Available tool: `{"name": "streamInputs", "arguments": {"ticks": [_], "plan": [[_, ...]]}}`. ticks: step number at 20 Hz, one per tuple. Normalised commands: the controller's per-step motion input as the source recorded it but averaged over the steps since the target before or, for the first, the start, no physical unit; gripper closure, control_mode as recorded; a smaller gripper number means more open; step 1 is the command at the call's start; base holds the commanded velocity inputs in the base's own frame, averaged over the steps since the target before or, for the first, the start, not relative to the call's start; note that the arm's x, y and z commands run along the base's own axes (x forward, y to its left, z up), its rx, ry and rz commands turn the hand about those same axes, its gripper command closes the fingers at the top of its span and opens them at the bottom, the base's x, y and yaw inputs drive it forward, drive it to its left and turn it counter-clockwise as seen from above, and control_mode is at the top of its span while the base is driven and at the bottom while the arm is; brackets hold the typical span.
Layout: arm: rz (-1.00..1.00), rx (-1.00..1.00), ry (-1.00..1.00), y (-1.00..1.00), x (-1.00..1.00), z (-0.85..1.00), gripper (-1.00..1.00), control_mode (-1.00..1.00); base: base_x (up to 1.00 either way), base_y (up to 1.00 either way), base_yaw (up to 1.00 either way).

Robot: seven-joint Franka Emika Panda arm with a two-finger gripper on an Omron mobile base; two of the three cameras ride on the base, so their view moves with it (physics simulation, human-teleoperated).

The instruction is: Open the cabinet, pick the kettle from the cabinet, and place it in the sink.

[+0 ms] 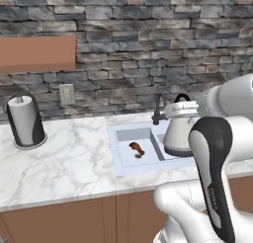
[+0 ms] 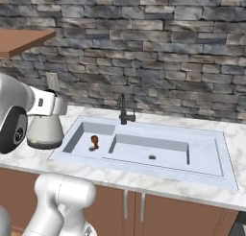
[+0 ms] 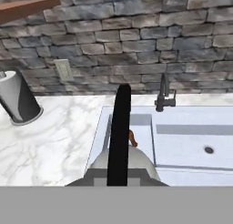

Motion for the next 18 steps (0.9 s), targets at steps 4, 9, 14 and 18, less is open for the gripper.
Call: {"name": "streamInputs", "arguments": {"ticks": [4,9,14,18], "plan": [[-0.02,0.0,0.03,0.22,0.24,-0.05,1.0,-1.0,0.0,0.0,0.0],[-0.02,0.0,-0.05,0.18,0.21,-0.17,1.0,-1.0,0.0,0.0,0.0],[-0.09,0.0,-0.07,0.14,0.26,-0.21,1.0,-1.0,0.0,0.0,0.0],[-0.1,0.0,-0.11,0.15,0.26,-0.24,1.0,-1.0,0.0,0.0,0.0]]}}
